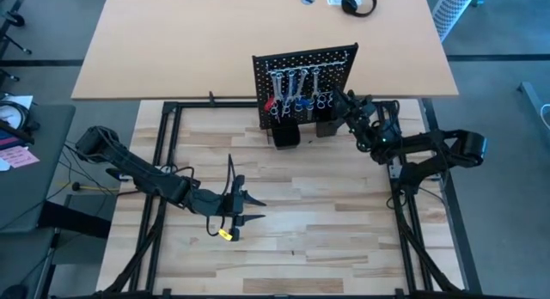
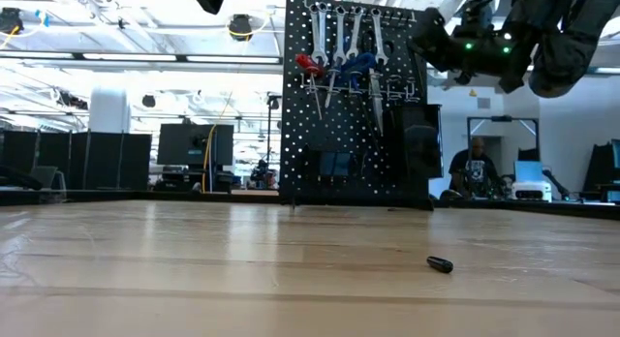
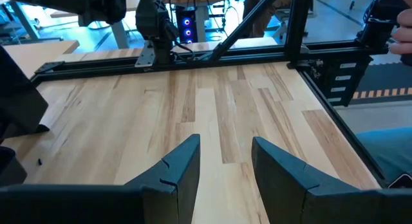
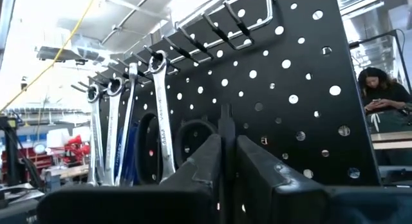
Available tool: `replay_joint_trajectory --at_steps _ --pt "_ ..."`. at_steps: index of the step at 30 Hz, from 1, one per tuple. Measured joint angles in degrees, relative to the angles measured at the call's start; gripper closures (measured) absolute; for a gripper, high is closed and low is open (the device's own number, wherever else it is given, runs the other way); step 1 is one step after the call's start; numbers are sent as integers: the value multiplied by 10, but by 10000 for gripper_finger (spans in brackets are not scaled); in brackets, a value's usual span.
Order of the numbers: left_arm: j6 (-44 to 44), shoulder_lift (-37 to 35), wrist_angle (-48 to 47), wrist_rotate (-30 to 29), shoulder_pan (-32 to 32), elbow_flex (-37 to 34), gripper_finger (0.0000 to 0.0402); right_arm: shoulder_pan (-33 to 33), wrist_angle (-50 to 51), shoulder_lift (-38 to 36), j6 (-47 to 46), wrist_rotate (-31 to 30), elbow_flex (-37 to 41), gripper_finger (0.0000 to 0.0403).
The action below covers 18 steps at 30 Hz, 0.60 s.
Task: Hang tools onto peg board
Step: Put the black pen into the right black bin on the pegboard
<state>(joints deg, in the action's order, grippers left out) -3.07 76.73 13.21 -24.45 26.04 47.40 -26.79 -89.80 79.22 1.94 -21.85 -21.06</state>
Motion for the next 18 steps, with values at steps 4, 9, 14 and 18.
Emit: replay_joint_trajectory --at_steps 4,9,14,18 --pt "0 0 0 0 0 0 267 0 2 0 23 0 0 333" --pt "-2 0 0 0 0 0 267 0 12 0 50 0 0 303" --pt "-2 0 0 0 0 0 267 1 24 0 61 0 0 275" --pt "-2 0 0 0 0 0 267 17 27 -6 62 -1 0 254"
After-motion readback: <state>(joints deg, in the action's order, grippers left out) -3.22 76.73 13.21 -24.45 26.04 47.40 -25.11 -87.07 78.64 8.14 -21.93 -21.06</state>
